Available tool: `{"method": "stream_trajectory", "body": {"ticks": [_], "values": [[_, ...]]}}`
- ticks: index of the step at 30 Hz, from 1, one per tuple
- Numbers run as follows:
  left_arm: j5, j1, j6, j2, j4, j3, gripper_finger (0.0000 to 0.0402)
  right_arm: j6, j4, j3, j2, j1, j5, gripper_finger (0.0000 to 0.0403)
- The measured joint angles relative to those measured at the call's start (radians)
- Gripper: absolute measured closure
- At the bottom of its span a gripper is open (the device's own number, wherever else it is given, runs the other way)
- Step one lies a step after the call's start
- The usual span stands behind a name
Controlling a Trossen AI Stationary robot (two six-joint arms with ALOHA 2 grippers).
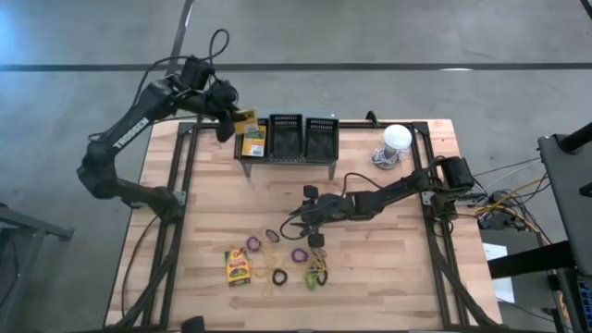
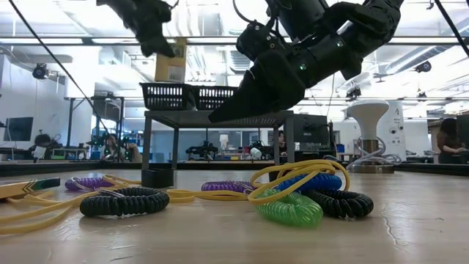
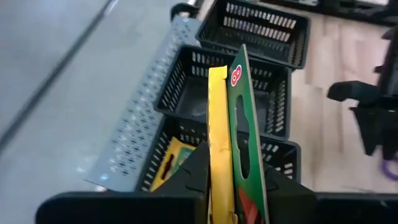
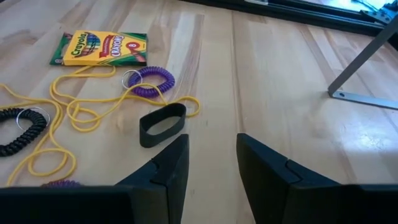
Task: Pick & Place Office Desk Supplies
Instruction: Put the yellow crayon box into the left black basket
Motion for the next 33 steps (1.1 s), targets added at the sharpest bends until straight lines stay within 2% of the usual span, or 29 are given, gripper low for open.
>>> {"method": "stream_trajectory", "body": {"ticks": [6, 10, 24, 33], "values": [[0.032, -0.017, 0.000, 0.034, -0.002, -0.065, 0.0357, -0.009, 0.001, 0.000, 0.000, 0.000, 0.000, 0.0273], [0.032, -0.030, 0.007, 0.064, -0.020, -0.062, 0.0354, -0.009, 0.002, 0.000, 0.000, 0.000, 0.000, 0.0276], [0.068, -0.030, -0.005, 0.154, -0.012, -0.057, 0.0277, -0.006, 0.002, 0.000, 0.001, 0.000, -0.001, 0.0289], [0.026, -0.029, -0.023, 0.148, 0.042, -0.030, 0.0256, -0.006, 0.002, 0.000, 0.001, 0.000, -0.001, 0.0286]]}}
